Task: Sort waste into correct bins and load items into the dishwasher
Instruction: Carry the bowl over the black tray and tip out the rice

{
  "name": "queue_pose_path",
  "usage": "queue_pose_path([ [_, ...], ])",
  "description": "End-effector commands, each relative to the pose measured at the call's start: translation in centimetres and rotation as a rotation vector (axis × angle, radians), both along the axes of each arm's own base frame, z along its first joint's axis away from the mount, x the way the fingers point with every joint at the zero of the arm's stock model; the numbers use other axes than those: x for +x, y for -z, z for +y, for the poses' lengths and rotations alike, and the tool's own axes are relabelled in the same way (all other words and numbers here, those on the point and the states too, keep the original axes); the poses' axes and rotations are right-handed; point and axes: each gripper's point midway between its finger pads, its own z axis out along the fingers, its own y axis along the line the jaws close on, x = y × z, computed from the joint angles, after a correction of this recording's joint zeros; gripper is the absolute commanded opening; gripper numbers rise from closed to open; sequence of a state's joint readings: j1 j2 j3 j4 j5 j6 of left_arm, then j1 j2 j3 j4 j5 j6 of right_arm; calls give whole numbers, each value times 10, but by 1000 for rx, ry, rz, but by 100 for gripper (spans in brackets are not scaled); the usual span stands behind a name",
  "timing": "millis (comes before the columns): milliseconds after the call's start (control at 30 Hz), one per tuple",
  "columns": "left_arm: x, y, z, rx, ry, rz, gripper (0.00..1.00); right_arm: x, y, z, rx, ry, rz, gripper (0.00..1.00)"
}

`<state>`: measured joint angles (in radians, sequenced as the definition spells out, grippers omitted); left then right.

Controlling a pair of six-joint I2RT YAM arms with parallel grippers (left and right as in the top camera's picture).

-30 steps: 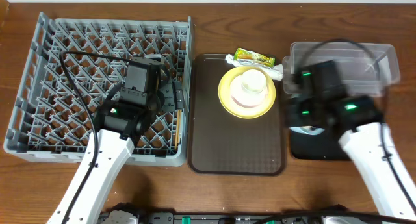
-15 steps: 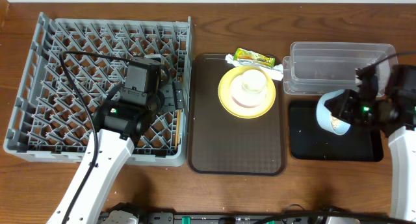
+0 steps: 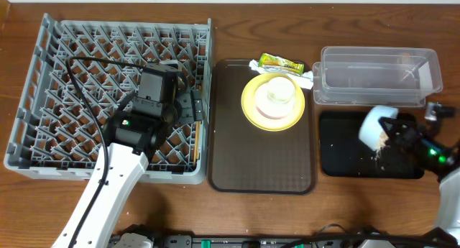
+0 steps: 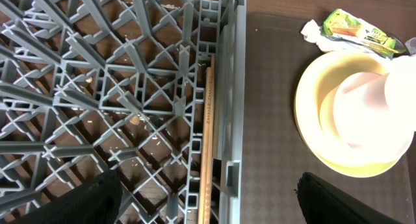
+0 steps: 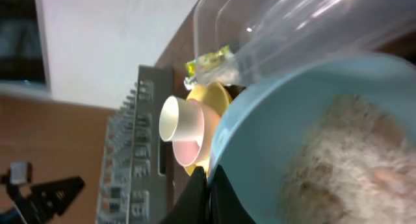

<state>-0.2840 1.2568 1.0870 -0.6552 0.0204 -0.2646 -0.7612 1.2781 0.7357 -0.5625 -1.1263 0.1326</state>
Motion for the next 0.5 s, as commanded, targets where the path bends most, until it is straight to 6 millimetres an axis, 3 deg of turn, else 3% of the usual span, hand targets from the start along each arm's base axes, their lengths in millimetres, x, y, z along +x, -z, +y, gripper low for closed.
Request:
queue_pose_path([
  [0, 2, -1, 2, 5, -6, -2, 89, -8, -11, -6, 133, 37, -70, 1],
  [200, 2, -1, 2, 5, -6, -2, 89, -9, -5, -9, 166, 62, -82, 1],
  [367, 2, -1, 2, 5, -6, -2, 89, 2, -21, -21, 221, 101, -102, 1],
  [467, 2, -1, 2, 5, -6, -2, 89, 0, -25, -14, 258, 68, -112, 1],
])
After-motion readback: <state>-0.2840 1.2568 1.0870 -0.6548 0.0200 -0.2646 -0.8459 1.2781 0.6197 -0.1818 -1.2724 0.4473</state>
